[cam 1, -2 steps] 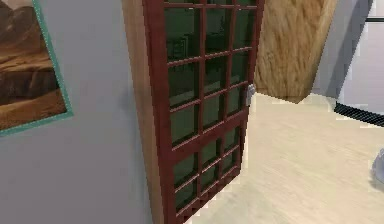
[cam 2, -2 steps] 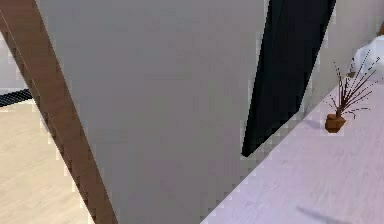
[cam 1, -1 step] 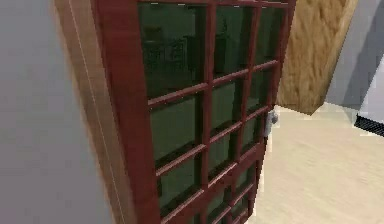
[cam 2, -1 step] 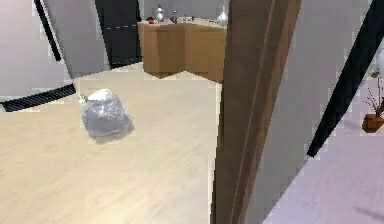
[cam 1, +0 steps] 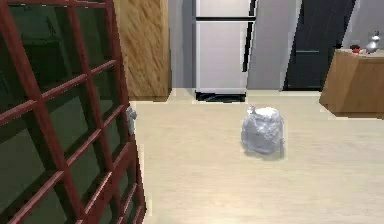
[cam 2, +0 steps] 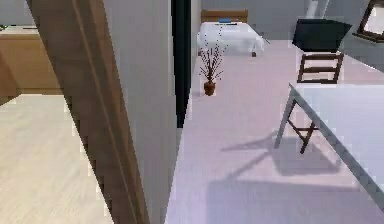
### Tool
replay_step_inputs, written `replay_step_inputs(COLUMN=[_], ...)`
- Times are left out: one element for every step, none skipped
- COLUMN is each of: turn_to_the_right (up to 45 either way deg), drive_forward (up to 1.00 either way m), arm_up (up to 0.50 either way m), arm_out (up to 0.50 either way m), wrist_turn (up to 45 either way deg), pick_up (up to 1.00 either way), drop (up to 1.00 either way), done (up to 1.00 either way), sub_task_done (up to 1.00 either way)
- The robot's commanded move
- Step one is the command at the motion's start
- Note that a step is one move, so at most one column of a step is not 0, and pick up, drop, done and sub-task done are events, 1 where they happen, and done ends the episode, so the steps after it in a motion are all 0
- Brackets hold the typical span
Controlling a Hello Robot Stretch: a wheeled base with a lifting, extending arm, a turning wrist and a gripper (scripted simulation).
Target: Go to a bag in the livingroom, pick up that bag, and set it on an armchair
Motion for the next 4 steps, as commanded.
replay_step_inputs(turn_to_the_right=[0.0,0.0,-36.0,0.0], drive_forward=[1.00,0.25,0.00,0.25], arm_up=[0.00,0.00,0.00,0.00], arm_out=[0.00,0.00,0.00,0.00], wrist_turn=[0.0,0.0,0.0,0.0], pick_up=[0.00,0.00,0.00,0.00], drop=[0.00,0.00,0.00,0.00], done=[0.00,0.00,0.00,0.00], sub_task_done=[0.00,0.00,0.00,0.00])
